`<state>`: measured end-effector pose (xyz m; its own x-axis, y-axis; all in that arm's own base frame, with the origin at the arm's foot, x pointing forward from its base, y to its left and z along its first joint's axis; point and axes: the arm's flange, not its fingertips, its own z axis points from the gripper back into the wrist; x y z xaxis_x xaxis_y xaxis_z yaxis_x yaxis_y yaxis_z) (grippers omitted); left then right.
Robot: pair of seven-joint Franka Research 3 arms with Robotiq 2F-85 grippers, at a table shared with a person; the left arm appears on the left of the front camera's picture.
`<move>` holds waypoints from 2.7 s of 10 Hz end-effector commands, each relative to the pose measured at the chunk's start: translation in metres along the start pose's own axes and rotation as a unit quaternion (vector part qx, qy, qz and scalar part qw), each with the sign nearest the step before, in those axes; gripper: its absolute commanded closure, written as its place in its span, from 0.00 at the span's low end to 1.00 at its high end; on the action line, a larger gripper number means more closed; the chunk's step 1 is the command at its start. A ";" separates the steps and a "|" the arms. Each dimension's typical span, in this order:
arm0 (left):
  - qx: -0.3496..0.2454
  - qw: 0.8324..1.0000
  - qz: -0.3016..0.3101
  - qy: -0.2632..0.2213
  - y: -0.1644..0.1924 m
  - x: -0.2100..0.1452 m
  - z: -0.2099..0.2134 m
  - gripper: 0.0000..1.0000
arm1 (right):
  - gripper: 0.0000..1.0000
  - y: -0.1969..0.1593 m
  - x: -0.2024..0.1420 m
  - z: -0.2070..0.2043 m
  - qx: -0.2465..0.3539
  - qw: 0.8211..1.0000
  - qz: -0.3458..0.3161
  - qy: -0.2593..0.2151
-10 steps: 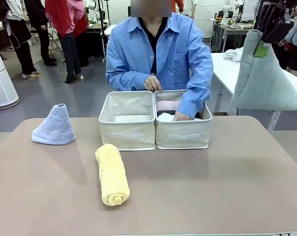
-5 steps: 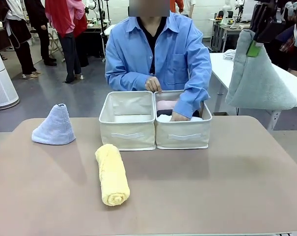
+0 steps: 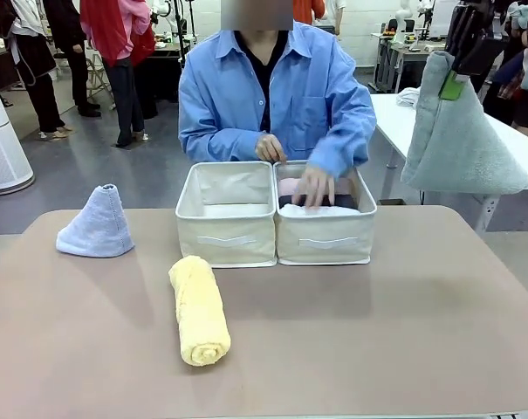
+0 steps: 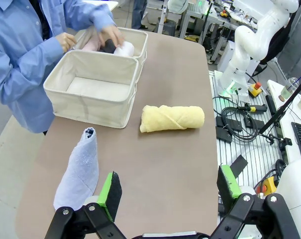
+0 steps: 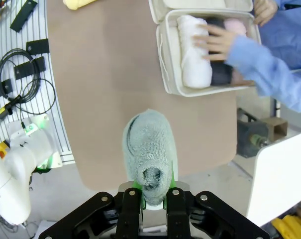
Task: Sort the towels based on their folding style.
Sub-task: Pick up one triangle-folded towel and place it in the left Fabric basket.
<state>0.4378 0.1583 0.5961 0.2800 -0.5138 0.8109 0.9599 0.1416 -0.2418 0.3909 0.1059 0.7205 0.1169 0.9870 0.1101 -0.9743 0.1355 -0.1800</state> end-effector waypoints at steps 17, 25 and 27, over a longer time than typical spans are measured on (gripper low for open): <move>0.005 1.000 0.000 -0.002 -0.001 0.002 0.000 0.00 | 0.83 -0.076 0.202 -0.059 0.011 0.992 0.097 -0.076; 0.005 1.000 0.000 -0.002 -0.001 0.002 0.000 0.00 | 0.83 0.063 0.136 0.010 -0.085 0.993 0.000 0.078; 0.005 1.000 0.000 -0.002 -0.001 0.002 0.000 0.00 | 0.83 0.059 0.138 0.007 -0.077 0.994 0.013 0.076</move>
<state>0.4378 0.1585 0.5961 0.2804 -0.5139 0.8107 0.9598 0.1423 -0.2418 0.3330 0.2453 0.7445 0.1483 0.9881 -0.0410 -0.9381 0.1274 -0.3220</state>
